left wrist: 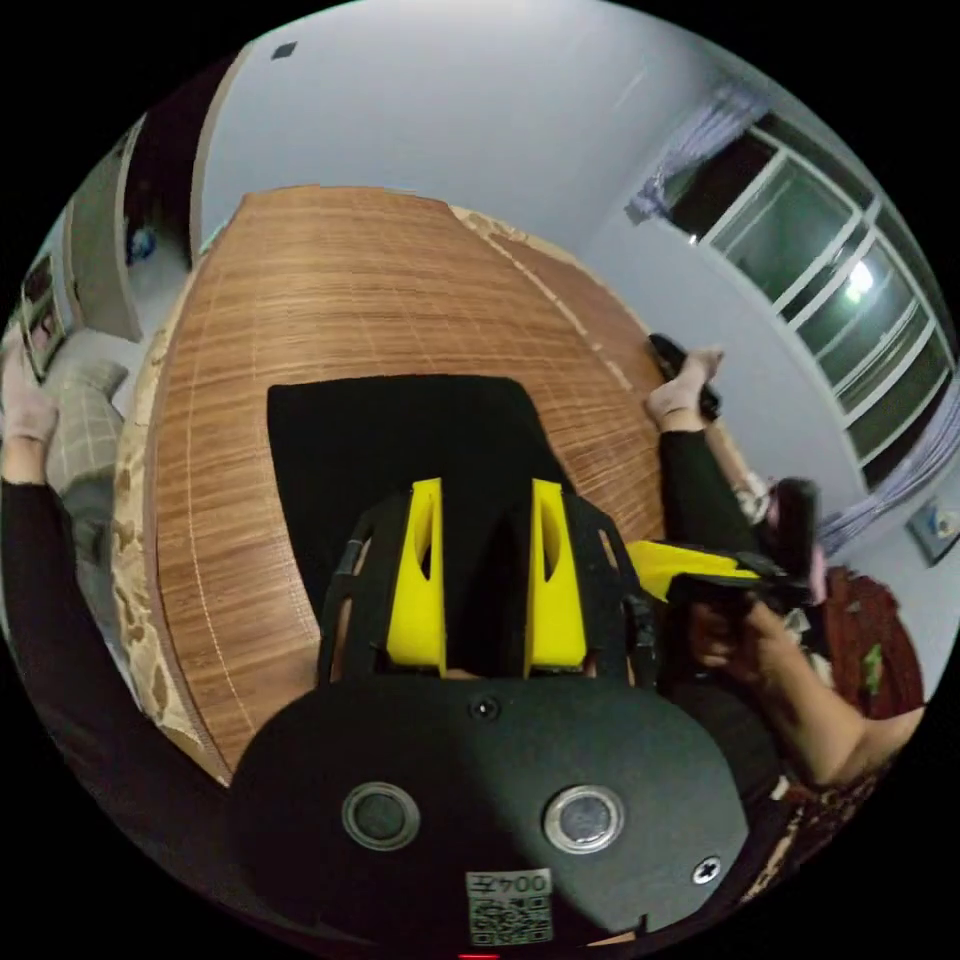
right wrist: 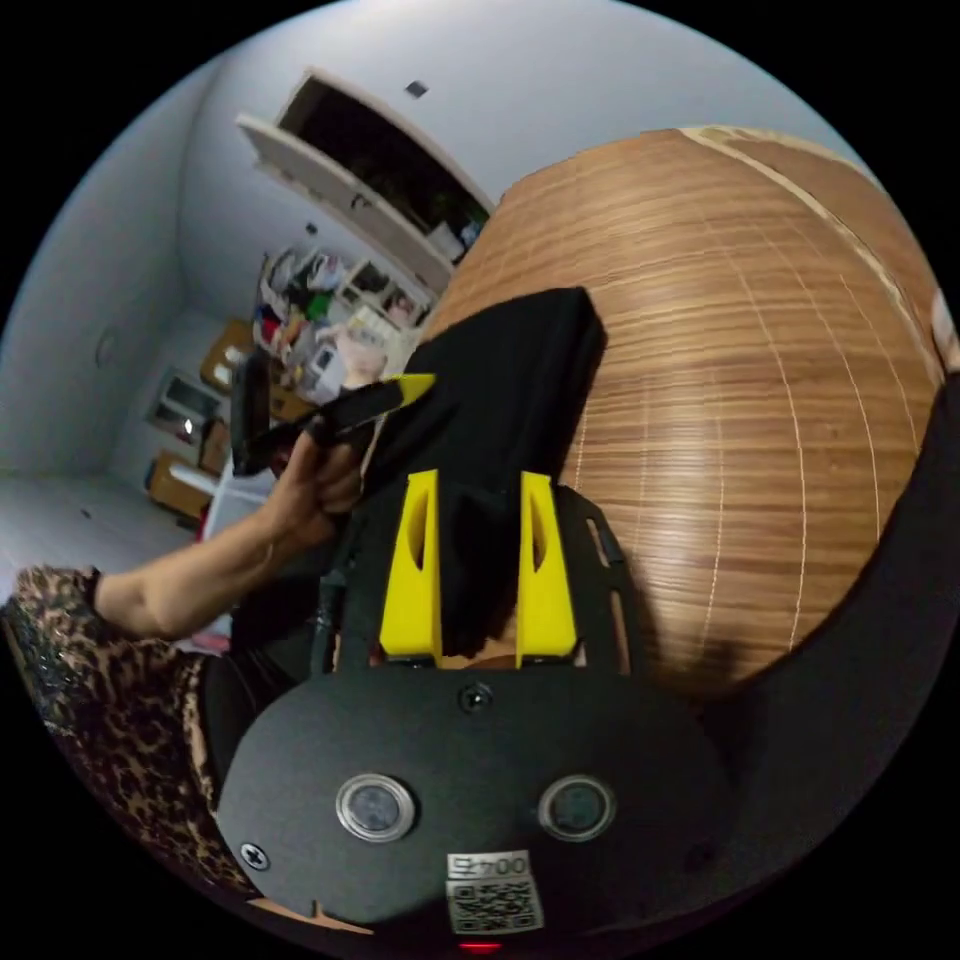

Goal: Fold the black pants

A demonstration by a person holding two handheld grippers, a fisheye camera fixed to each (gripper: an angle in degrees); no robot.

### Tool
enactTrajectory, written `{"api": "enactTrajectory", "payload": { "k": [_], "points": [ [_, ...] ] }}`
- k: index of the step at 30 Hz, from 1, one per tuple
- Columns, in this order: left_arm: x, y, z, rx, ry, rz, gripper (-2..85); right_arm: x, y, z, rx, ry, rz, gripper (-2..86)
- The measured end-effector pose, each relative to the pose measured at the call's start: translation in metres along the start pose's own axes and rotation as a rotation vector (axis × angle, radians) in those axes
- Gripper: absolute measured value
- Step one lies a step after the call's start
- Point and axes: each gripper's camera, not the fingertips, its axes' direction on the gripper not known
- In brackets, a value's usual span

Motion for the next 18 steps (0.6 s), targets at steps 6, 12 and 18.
{"api": "enactTrajectory", "payload": {
  "k": [6,12,18],
  "points": [
    [-0.049,0.048,-0.047,0.035,0.002,-0.141,13.9,0.052,0.019,-0.033,0.062,-0.173,0.229,16.9],
    [-0.086,0.072,-0.034,-0.021,0.083,-0.302,14.6,0.049,0.031,-0.030,-0.102,-0.147,0.224,18.4],
    [-0.099,0.078,-0.011,-0.126,0.204,-0.325,15.5,0.061,0.050,-0.045,-0.142,-0.220,0.273,17.3]
  ]
}}
